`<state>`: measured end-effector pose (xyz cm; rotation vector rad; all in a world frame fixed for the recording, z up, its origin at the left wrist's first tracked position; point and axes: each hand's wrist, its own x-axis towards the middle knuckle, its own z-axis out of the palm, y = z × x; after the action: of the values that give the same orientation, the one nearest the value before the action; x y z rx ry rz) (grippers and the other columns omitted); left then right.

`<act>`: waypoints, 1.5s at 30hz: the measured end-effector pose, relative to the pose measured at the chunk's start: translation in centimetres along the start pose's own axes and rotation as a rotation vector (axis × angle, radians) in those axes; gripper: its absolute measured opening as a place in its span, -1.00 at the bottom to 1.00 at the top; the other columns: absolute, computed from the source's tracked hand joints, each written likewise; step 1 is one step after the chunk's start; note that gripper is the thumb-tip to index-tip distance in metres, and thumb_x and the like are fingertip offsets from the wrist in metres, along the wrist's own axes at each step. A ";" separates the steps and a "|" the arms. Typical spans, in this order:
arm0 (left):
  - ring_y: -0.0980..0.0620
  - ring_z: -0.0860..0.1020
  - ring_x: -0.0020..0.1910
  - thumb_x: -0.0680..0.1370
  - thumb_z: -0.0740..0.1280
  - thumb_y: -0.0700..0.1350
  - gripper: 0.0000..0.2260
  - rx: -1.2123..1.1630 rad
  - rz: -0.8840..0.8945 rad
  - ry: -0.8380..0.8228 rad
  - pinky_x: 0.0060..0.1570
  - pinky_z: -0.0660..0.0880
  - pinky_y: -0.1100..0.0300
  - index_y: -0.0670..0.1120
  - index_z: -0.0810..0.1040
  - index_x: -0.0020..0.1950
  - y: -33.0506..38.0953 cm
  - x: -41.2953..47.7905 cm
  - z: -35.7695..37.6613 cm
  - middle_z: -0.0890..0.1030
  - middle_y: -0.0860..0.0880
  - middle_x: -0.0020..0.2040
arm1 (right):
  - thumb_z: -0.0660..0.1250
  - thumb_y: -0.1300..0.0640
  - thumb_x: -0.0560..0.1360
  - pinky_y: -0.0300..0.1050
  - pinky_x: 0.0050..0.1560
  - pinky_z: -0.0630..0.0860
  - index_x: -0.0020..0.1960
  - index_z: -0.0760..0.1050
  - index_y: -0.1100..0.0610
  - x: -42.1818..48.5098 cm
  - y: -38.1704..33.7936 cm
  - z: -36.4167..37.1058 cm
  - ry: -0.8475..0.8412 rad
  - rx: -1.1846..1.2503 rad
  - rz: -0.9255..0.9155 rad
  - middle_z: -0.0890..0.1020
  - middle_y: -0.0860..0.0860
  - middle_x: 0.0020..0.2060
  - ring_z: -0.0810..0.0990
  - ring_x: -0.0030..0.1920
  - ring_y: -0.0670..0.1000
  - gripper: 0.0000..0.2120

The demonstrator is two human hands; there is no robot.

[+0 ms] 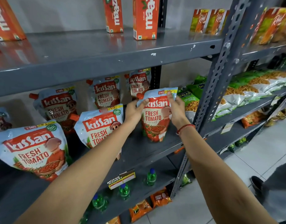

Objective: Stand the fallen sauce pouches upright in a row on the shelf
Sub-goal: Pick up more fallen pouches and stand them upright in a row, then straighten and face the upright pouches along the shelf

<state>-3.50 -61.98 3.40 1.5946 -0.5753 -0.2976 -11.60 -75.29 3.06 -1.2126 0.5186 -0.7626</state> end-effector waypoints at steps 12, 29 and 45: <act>0.27 0.64 -0.33 0.53 0.31 -0.16 -0.86 -0.255 -0.064 -0.039 -0.34 0.52 0.43 -0.20 0.61 -0.04 -1.2 -0.9 0.4 0.67 0.16 -0.39 | 0.36 0.18 0.50 -0.12 -0.07 0.63 -0.03 0.59 0.17 2.5 0.3 -2.2 -0.146 -0.075 -0.072 0.73 -0.06 -0.23 0.70 -0.15 -0.05 -0.91; -0.10 0.51 0.26 0.32 0.53 -0.01 -0.33 0.380 -0.178 -0.164 0.26 0.45 -0.02 -0.08 0.36 0.36 -10.4 -3.3 3.3 0.55 -0.12 0.28 | 0.43 0.14 0.44 -0.28 0.08 0.54 0.27 0.40 0.07 0.4 7.7 -6.1 -0.408 -0.458 0.198 0.57 0.01 0.14 0.54 0.15 -0.04 -0.56; -0.15 0.49 0.28 0.31 0.52 0.02 -0.31 0.396 -0.176 -0.113 0.26 0.45 -0.10 -0.07 0.34 0.38 -11.0 -5.1 6.5 0.55 -0.11 0.28 | 0.38 0.03 0.47 0.01 0.28 0.48 0.31 0.42 0.19 -1.6 9.1 -9.4 -0.285 -0.399 0.109 0.58 0.10 0.24 0.57 0.23 0.01 -0.53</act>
<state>-9.10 -64.54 -8.93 2.0261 -0.6078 -0.4266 -17.16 -78.59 -8.35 -1.6191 0.5083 -0.3915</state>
